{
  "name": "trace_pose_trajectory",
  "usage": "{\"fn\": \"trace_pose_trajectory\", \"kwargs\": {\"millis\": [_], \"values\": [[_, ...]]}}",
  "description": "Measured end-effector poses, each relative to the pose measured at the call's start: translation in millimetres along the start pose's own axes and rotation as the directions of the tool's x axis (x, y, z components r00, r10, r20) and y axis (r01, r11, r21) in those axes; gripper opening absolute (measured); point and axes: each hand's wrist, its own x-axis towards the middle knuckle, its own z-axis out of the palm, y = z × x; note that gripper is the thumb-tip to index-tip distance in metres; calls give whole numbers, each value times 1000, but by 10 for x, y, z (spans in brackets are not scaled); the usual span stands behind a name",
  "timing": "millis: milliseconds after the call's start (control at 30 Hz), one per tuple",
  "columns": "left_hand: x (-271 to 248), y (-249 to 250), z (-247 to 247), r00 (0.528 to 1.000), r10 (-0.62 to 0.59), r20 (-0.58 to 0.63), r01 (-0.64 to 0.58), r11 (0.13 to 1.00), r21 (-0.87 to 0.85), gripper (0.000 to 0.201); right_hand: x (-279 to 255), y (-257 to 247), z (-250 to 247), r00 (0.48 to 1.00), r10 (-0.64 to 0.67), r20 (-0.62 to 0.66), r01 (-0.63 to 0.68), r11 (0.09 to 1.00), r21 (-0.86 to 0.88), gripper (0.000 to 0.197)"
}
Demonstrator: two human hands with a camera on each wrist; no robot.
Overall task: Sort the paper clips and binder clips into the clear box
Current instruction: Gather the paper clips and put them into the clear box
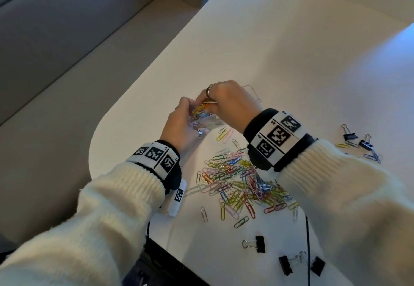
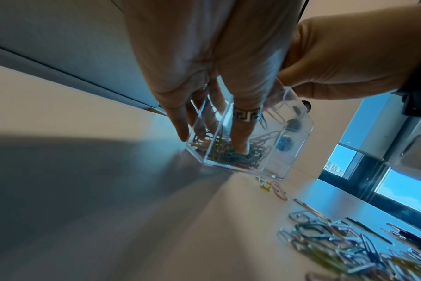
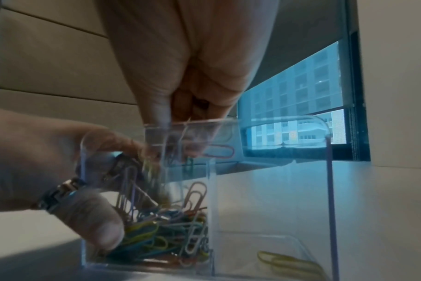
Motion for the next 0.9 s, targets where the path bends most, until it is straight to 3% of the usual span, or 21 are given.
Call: {"fn": "trace_pose_trajectory", "kwargs": {"millis": [100, 200, 300, 333, 400, 467, 567, 633, 667, 733, 767, 900], "values": [[0, -2, 16, 1000, -2, -18, 2, 1000, -10, 46, -43, 38, -62, 998, 62, 24, -65, 989, 136, 27], [22, 2, -14, 998, -57, 37, 57, 998, 0, 49, -139, 83, -156, 989, 118, -90, -75, 923, 377, 22], [46, 38, -135, 973, -102, 206, 103, 995, 4, 91, -346, 142, -228, 923, 210, -323, -25, 870, 493, 13], [24, 67, -198, 971, -105, 215, 95, 994, 60, 106, -446, 165, -234, 888, 248, -387, -31, 872, 489, 10], [-76, 112, -323, 986, -114, 120, 88, 975, 203, 110, -654, 234, -189, 843, 313, -438, -99, 890, 444, 11], [-265, 156, -433, 998, -56, -38, 64, 965, 254, 94, -850, 338, -88, 860, 380, -339, -244, 892, 381, 18], [-663, 91, -447, 986, 38, -163, 17, 947, 322, 61, -1076, 450, 111, 895, 445, -9, -433, 875, 214, 45], [-936, 34, -358, 998, 43, -47, -23, 927, 375, 60, -1149, 461, 248, 897, 414, 154, -431, 896, 103, 58], [-1054, 15, -290, 998, 17, 61, -40, 914, 404, 73, -1158, 451, 317, 905, 372, 207, -387, 921, 35, 61], [-1213, -20, -144, 946, -101, 309, -67, 870, 489, 106, -1116, 412, 424, 919, 279, 278, -262, 960, -98, 63], [-1268, -27, -59, 904, -181, 388, -65, 839, 541, 109, -1078, 390, 460, 925, 244, 292, -208, 967, -149, 63], [-1348, 66, 270, 813, -254, 524, -102, 823, 559, 87, -977, 349, 493, 924, 205, 323, -116, 955, -274, 61]]}}
